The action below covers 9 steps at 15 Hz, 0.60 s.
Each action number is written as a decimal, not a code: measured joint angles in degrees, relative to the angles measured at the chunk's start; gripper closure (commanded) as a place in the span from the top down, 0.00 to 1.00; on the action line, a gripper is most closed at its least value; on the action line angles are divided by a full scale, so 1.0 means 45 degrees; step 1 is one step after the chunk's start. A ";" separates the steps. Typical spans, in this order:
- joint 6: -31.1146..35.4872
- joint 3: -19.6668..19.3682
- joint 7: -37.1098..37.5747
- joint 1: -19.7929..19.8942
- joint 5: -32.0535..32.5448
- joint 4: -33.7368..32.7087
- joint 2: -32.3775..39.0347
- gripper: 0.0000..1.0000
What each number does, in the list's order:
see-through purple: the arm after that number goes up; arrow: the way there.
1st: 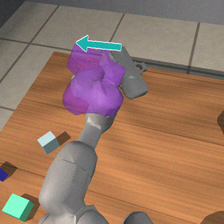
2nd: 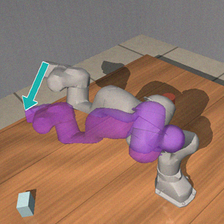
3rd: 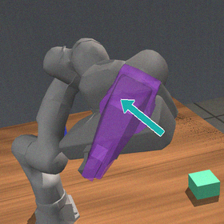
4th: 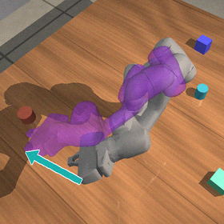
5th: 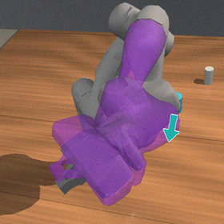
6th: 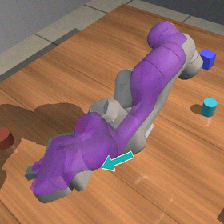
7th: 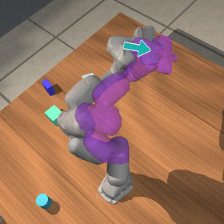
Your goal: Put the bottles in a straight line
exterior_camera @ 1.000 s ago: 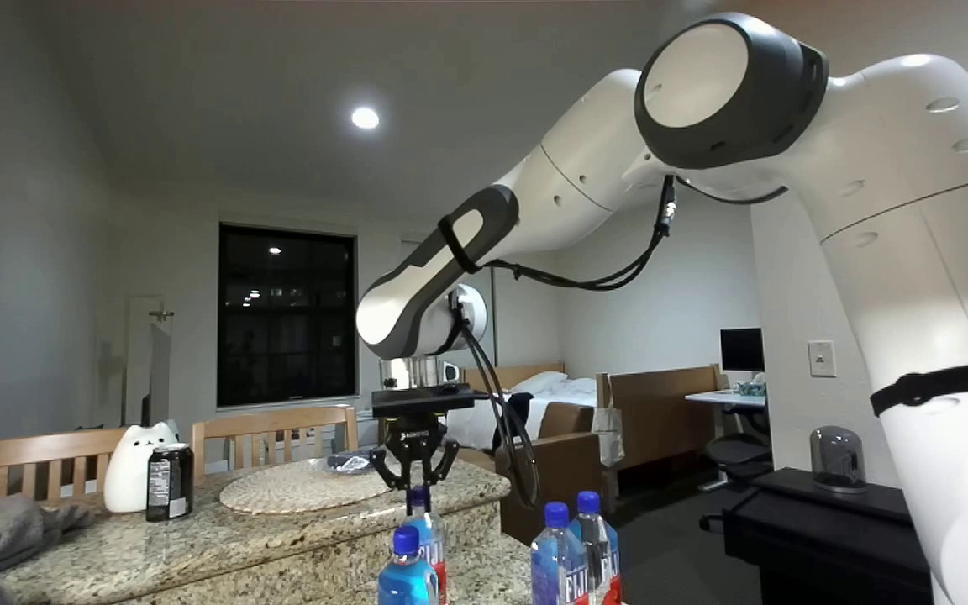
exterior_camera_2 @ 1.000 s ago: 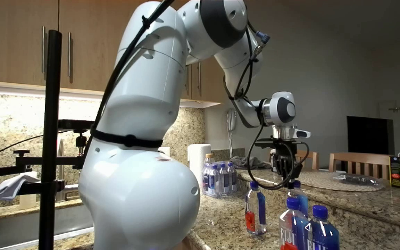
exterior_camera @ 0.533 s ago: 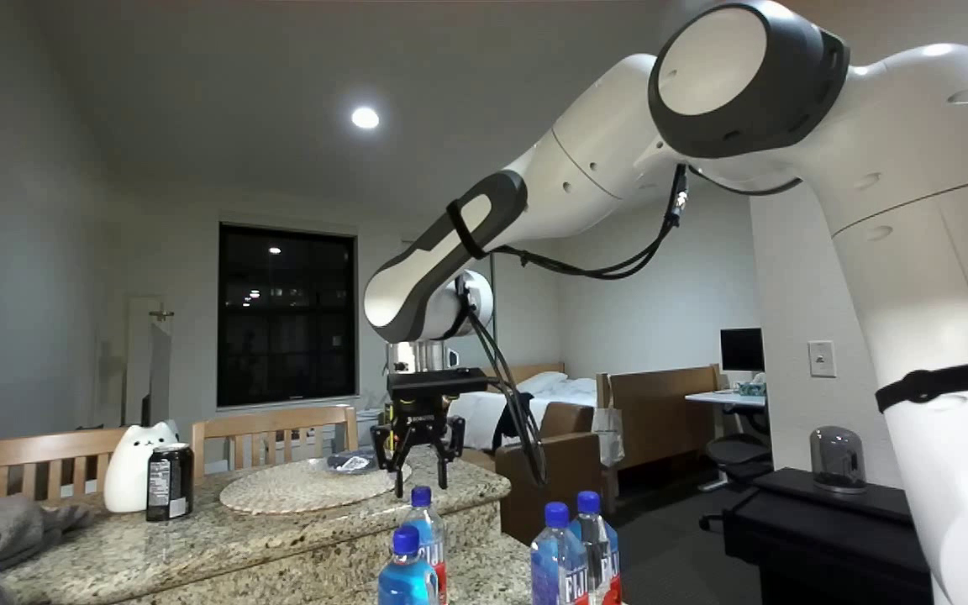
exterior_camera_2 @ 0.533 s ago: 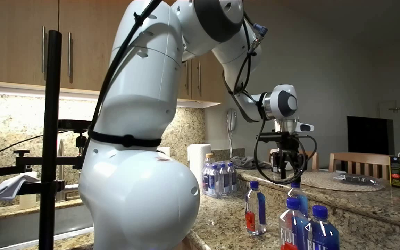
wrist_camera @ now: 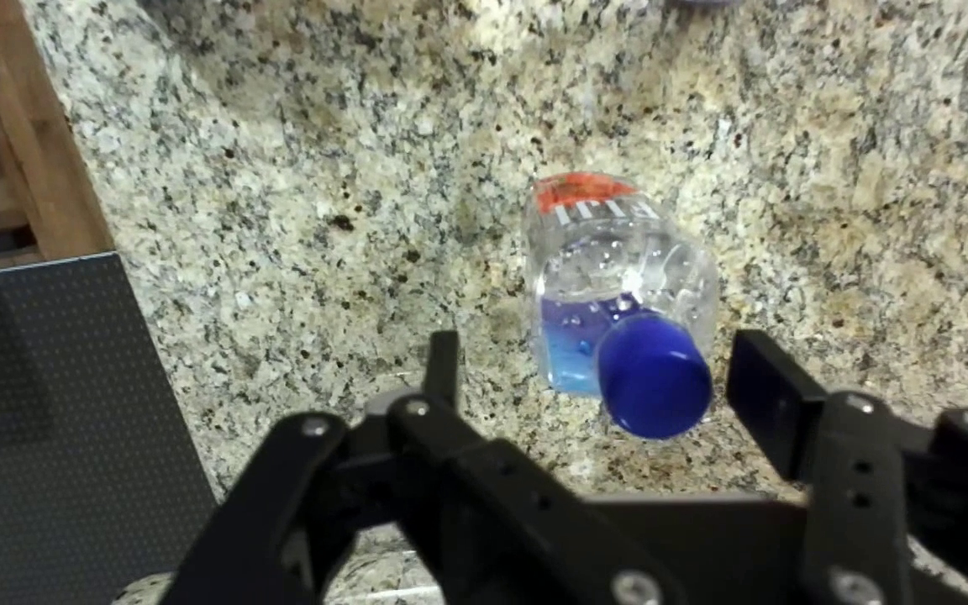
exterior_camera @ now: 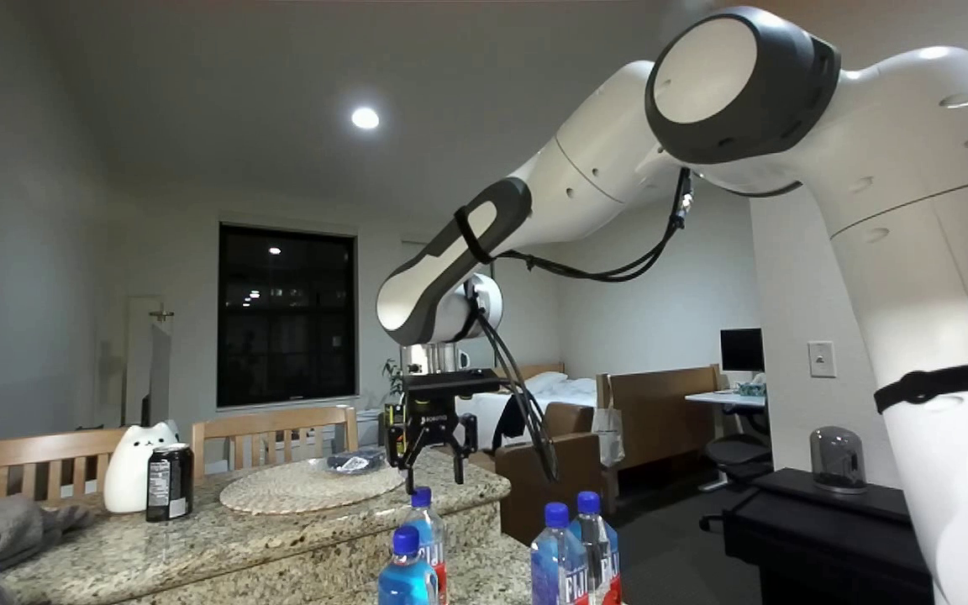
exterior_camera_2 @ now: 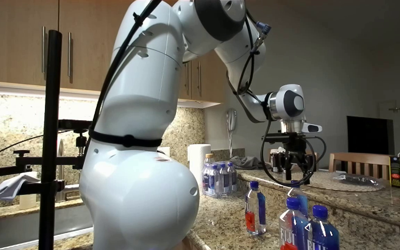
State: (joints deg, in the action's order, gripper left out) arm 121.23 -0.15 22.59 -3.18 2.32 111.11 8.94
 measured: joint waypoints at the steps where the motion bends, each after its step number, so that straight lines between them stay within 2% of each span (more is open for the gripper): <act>1: 0.0000 0.0013 -0.0003 -0.0009 0.0000 0.0000 0.0009 0.44; 6: 0.0000 0.0139 -0.0005 -0.0031 -0.0001 0.0000 0.0057 0.12; 7: 0.0000 0.0153 -0.0005 -0.0032 -0.0001 0.0000 0.0082 0.09; 9: 0.0000 0.0166 -0.0006 -0.0032 -0.0001 -0.0003 0.0097 0.13</act>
State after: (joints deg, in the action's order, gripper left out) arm 121.23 0.60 22.56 -3.32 2.31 111.10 9.38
